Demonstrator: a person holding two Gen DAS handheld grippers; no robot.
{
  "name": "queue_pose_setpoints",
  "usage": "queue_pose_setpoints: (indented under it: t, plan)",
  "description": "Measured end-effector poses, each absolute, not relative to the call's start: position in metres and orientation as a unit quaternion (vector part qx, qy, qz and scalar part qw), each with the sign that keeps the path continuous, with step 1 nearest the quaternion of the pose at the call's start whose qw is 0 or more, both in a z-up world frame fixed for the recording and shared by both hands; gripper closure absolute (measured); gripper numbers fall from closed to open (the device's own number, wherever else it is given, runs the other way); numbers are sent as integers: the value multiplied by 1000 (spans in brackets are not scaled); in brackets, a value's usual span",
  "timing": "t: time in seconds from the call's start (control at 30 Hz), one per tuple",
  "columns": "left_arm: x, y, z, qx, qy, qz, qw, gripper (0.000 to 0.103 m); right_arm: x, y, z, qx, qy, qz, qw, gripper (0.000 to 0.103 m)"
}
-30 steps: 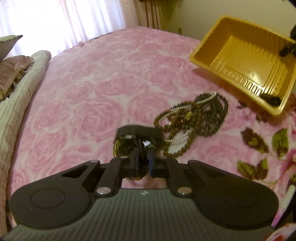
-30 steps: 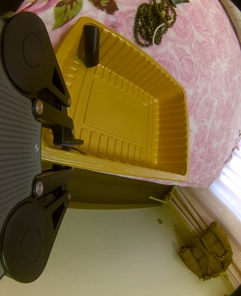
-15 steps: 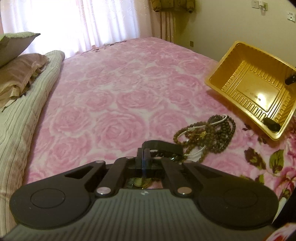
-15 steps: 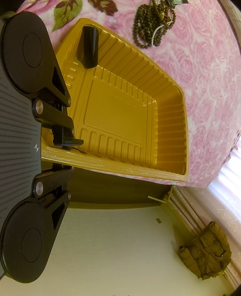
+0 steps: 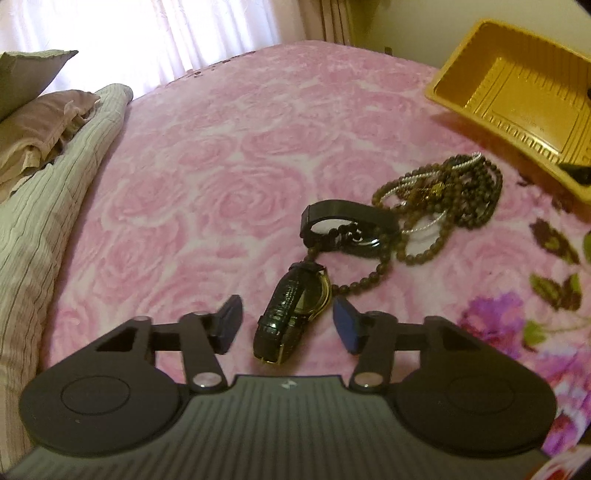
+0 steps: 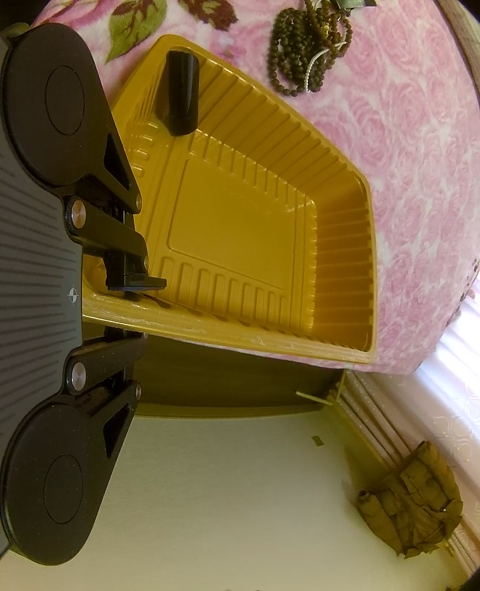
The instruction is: Organize jewelry
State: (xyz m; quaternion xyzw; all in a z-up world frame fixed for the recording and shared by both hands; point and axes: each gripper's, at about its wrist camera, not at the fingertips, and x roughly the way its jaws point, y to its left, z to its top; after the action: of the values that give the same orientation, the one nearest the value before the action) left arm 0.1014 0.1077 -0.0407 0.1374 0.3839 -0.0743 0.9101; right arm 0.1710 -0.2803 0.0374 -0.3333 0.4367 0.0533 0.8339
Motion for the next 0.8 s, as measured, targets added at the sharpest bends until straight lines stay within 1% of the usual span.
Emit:
queue_pose_setpoints:
  t: [0.03, 0.1, 0.13, 0.53, 0.8]
  plan:
    - [102, 108, -40, 138, 386, -75, 909, 69, 171, -281, 37, -334, 437, 53, 834, 98]
    - [102, 108, -39, 141, 392, -71, 906, 87, 172, -281, 36, -333, 438, 53, 833, 98]
    - [102, 107, -38, 146, 394, -71, 905, 89, 173, -280, 36, -334, 438, 52, 833, 98]
    - [98, 85, 10, 136, 364, -106, 915, 89, 174, -281, 35, -332, 438, 53, 834, 98]
    - [114, 20, 41, 121, 327, -173, 921, 89, 174, -281, 34, -332, 436, 54, 834, 98]
